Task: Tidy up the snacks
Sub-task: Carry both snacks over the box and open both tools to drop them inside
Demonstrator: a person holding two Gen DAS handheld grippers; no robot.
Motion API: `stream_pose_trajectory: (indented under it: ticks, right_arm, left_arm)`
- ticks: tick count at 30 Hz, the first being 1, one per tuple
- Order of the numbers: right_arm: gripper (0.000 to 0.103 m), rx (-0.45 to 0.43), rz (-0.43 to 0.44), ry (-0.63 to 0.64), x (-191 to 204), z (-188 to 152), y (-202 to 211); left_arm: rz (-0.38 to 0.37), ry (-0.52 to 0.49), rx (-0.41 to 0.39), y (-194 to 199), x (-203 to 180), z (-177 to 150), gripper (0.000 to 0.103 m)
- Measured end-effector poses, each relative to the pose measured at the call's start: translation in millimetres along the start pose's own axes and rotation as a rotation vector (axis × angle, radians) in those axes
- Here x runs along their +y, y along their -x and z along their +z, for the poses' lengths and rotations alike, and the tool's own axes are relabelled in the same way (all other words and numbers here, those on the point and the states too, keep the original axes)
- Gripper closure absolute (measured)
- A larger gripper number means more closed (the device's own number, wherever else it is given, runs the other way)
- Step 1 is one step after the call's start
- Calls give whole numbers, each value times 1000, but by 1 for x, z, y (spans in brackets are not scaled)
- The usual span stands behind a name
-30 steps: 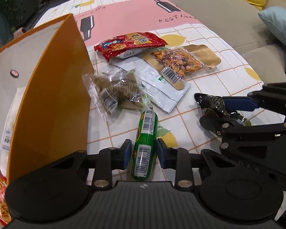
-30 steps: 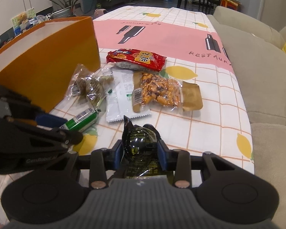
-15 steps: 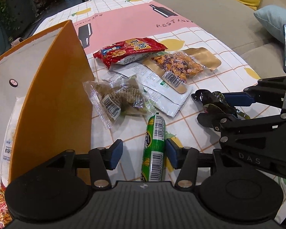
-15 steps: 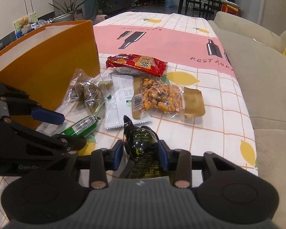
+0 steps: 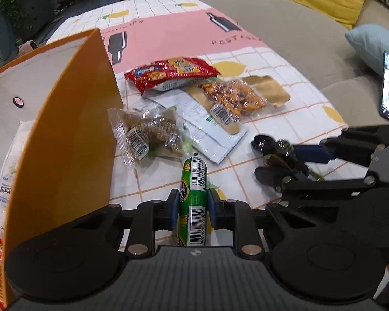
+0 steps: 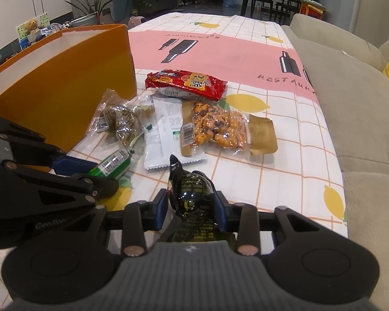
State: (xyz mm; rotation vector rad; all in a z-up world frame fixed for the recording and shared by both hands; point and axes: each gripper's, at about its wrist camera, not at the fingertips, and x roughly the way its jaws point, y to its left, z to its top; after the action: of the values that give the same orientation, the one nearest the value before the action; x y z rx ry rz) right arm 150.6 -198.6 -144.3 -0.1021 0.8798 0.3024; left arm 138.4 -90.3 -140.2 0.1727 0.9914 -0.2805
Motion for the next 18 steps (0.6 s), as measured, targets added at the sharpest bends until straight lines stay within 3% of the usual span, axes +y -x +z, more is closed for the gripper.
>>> stream_pose_trajectory:
  ticks: [18]
  right_arm:
    - [68, -75, 24, 29, 29, 14, 69]
  left_arm:
    - [-46, 191, -90, 85, 24, 19, 78]
